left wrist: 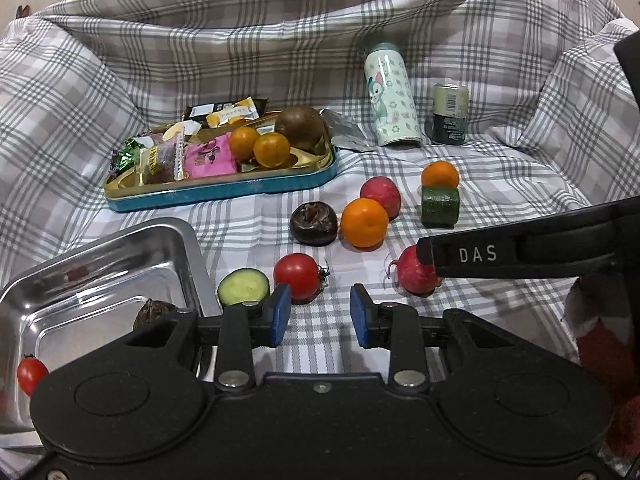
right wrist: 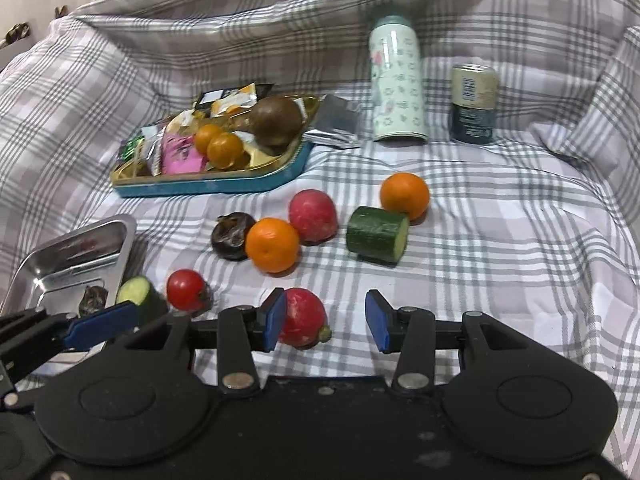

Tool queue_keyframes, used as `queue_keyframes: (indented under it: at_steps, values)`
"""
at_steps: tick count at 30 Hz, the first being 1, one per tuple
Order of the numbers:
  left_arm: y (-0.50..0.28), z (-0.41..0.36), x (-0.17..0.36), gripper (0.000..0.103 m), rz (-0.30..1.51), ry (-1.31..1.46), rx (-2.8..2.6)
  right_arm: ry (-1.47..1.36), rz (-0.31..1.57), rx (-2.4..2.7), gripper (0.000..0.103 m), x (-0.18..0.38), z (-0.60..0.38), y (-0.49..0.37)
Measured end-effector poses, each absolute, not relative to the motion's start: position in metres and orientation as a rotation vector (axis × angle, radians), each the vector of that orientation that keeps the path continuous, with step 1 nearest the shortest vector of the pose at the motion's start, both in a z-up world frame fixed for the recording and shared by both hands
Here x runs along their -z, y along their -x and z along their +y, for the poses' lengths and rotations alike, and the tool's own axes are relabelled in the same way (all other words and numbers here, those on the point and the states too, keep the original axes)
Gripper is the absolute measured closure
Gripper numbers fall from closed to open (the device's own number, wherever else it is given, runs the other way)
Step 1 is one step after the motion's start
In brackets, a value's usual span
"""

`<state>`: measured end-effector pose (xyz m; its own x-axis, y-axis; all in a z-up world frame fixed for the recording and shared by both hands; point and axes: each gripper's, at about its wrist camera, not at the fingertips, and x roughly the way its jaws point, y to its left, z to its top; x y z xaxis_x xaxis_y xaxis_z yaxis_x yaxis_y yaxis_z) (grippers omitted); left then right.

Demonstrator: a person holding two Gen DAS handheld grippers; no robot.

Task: Organize fruits
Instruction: 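Move both tools back toward the red radish and another red tomato, then grasp the red radish with the right tool while the left tool grasps a red tomato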

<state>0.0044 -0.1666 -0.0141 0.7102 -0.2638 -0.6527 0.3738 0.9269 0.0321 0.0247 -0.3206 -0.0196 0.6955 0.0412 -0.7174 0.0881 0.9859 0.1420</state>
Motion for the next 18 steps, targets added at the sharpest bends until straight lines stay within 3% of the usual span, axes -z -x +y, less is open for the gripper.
queue_keyframes:
  at_steps: [18]
  values:
    - [-0.003, -0.16, 0.018, 0.062, 0.721, -0.152, 0.34, -0.214, 0.866, -0.083, 0.055, 0.027, -0.312, -0.033]
